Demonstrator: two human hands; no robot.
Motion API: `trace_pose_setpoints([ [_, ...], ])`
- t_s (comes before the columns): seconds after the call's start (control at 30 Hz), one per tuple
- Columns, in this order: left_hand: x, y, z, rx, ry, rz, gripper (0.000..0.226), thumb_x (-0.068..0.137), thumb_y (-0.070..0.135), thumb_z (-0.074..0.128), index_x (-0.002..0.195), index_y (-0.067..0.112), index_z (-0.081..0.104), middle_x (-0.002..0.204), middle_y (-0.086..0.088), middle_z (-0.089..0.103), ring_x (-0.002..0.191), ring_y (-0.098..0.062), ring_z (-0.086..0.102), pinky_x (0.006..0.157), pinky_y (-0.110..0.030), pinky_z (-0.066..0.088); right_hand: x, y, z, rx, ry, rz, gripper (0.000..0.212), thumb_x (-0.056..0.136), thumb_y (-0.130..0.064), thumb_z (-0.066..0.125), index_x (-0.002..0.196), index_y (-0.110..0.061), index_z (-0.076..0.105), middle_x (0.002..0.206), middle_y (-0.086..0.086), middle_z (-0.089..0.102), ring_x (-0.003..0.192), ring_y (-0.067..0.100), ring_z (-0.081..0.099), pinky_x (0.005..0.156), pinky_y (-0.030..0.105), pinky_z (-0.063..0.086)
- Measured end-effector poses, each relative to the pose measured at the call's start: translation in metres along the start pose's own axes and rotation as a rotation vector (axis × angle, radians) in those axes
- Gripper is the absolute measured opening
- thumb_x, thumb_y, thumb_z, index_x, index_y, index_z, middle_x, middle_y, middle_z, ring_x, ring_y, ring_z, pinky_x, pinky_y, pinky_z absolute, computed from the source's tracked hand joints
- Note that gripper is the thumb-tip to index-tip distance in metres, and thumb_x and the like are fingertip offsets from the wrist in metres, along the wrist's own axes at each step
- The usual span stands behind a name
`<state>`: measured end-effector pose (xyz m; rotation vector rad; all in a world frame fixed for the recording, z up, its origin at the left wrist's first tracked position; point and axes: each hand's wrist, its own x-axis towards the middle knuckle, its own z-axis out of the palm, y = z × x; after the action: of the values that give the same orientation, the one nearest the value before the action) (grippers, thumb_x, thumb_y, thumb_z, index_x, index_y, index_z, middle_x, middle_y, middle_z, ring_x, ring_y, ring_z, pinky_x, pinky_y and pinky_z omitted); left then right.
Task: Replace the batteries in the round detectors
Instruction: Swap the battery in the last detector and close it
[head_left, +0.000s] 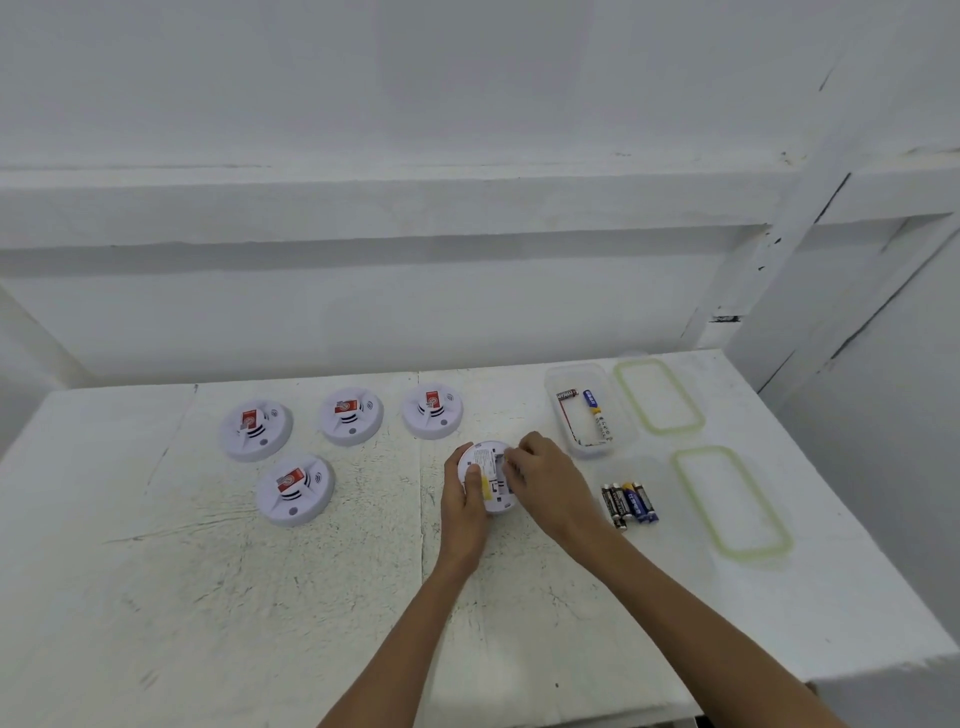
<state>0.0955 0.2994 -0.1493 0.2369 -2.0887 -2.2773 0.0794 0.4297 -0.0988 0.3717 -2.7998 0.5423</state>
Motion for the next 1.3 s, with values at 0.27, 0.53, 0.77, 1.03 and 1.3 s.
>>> trace_pose_setpoints([
  [0.27,0.0,0.001,-0.001,-0.018,0.004,-0.009,0.033,0.113,0.028,0.038,0.145,0.031,0.047,0.137,0.007,0.062,0.119,0.0,0.063,0.093,-0.023,0.056,-0.014,-0.009,-0.003,-0.233,-0.05,-0.045,0.031,0.096,-0.037,0.055,0.103,-0.01,0.07,0.099,0.004,0.061,0.082,0.017,0.059,0.048,0.025,0.046],
  [0.53,0.002,-0.003,-0.003,0.006,-0.04,-0.009,0.036,0.112,0.03,0.04,0.146,0.029,0.048,0.138,0.005,0.062,0.126,-0.013,0.062,0.1,-0.041,0.058,0.034,0.053,-0.045,0.102,0.039,0.361,0.025,0.096,-0.009,0.053,0.115,-0.008,0.07,0.105,0.011,0.071,0.09,0.026,0.065,0.077,0.034,0.052],
  [0.77,0.001,-0.002,-0.003,0.014,-0.048,-0.003,0.034,0.111,0.031,0.04,0.144,0.034,0.048,0.138,0.008,0.062,0.125,-0.012,0.062,0.098,-0.036,0.059,0.075,0.092,-0.043,-0.157,-0.215,0.517,0.015,0.09,0.005,0.047,0.098,-0.001,0.058,0.096,0.016,0.059,0.078,0.027,0.051,0.057,0.029,0.036],
  [1.03,0.002,0.001,-0.002,0.004,-0.039,-0.007,0.035,0.111,0.03,0.04,0.145,0.031,0.048,0.136,0.006,0.063,0.12,-0.008,0.065,0.09,-0.03,0.06,0.089,0.089,-0.025,-0.298,-0.254,0.555,0.015,0.093,-0.002,0.051,0.107,-0.006,0.055,0.114,0.011,0.058,0.095,0.024,0.061,0.069,0.028,0.04],
  [1.3,0.002,0.002,-0.002,-0.011,-0.044,-0.021,0.035,0.111,0.028,0.04,0.146,0.029,0.047,0.136,0.006,0.064,0.12,-0.007,0.065,0.091,-0.03,0.06,0.086,0.094,-0.022,-0.421,-0.308,0.509,0.023,0.09,-0.004,0.061,0.112,-0.008,0.057,0.116,0.008,0.057,0.099,0.02,0.063,0.07,0.024,0.043],
])
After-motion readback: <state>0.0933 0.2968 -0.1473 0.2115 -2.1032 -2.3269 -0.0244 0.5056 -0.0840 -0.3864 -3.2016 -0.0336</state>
